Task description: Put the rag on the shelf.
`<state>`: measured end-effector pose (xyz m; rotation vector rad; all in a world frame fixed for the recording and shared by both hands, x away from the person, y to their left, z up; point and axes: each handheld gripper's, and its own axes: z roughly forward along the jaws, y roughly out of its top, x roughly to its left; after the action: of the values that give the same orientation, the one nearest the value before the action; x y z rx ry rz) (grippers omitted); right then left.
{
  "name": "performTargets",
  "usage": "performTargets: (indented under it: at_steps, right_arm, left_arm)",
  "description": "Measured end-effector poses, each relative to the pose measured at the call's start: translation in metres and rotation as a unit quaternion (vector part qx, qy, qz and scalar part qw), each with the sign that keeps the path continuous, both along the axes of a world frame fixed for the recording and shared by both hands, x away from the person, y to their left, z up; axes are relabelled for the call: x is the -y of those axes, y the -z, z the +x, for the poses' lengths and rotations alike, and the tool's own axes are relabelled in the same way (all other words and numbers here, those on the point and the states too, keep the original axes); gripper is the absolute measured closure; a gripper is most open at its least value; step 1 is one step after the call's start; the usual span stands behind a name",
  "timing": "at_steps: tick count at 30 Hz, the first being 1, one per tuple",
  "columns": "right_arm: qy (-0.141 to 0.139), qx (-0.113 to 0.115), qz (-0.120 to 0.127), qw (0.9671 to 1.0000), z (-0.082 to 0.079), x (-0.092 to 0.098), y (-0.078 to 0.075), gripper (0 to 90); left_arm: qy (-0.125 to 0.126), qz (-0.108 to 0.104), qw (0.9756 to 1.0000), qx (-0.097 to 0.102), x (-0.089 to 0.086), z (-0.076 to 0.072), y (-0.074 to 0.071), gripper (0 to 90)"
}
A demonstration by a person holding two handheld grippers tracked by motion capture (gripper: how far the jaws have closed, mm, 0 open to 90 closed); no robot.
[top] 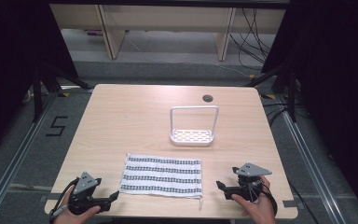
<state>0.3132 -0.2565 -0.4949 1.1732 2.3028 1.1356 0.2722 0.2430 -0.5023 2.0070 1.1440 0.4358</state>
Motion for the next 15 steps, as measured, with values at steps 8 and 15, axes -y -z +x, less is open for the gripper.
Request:
performTargets:
  at_steps: [8, 15]
  right_arm:
    - [-0.001, 0.001, 0.004, 1.0, 0.0015, -0.0003, -0.0008, 23.1]
    - [-0.009, 0.005, 0.003, 0.9999, 0.0031, -0.0081, -0.0042, 22.2]
  left_arm:
    - [0.01, 0.009, 0.9999, -0.003, -0.0006, 0.0004, -0.0014, 15.0]
    - [0.012, 0.014, 0.9998, -0.006, 0.0027, 0.0003, 0.0002, 15.0]
